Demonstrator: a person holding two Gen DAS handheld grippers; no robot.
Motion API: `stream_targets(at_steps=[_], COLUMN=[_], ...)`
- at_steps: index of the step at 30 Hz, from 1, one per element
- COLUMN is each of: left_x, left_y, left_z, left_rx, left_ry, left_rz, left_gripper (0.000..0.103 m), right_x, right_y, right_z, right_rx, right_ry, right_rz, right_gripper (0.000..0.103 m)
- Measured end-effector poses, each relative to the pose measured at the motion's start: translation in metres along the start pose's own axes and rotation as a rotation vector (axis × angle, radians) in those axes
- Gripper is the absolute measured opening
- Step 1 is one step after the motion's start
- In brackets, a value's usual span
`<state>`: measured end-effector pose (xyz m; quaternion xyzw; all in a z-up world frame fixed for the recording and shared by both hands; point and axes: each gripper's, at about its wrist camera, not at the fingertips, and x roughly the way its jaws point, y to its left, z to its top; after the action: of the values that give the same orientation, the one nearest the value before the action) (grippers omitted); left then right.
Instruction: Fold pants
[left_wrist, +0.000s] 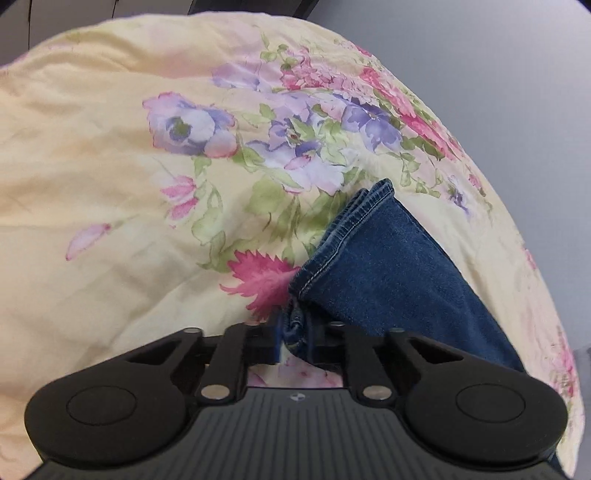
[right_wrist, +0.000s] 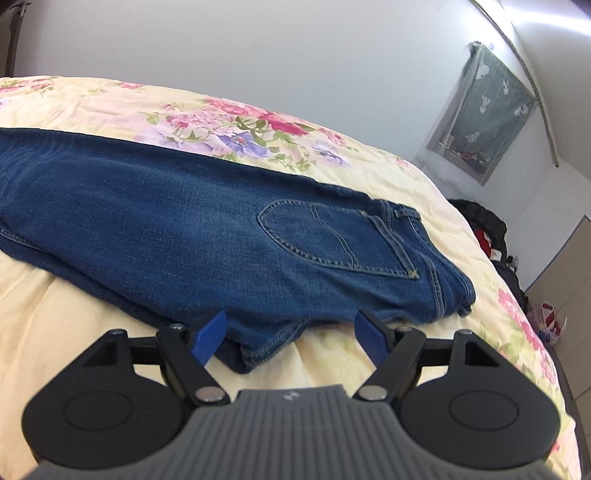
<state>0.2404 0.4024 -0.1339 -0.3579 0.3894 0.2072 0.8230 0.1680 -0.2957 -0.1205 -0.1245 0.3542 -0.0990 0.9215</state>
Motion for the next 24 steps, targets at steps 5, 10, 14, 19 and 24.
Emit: stream_targets(at_steps=[5, 10, 14, 19, 24], left_x=[-0.009, -0.006, -0.009, -0.032, -0.027], left_y=[-0.013, -0.019, -0.023, -0.033, -0.021], left_z=[0.000, 0.002, 0.004, 0.016, 0.016], left_rx=[0.060, 0.085, 0.107, 0.145, 0.173], left_ry=[-0.068, -0.060, -0.067, -0.109, -0.069], left_rz=[0.052, 0.084, 0.099, 0.078, 0.117], left_gripper=[0.009, 0.009, 0.009, 0.009, 0.009], right_x=[-0.006, 0.013, 0.025, 0.002, 0.015], right_y=[0.003, 0.026, 0.020, -0.010, -0.014], right_z=[-0.010, -0.012, -0.010, 0.010, 0.003], right_rx=[0.081, 0.071, 0.149, 0.171, 0.128], right_ry=[0.008, 0.044, 0.060, -0.031, 0.057], right_rz=[0.020, 0.003, -0.027, 0.003, 0.011], right_gripper=[0.062, 0.038, 0.009, 0.000, 0.000])
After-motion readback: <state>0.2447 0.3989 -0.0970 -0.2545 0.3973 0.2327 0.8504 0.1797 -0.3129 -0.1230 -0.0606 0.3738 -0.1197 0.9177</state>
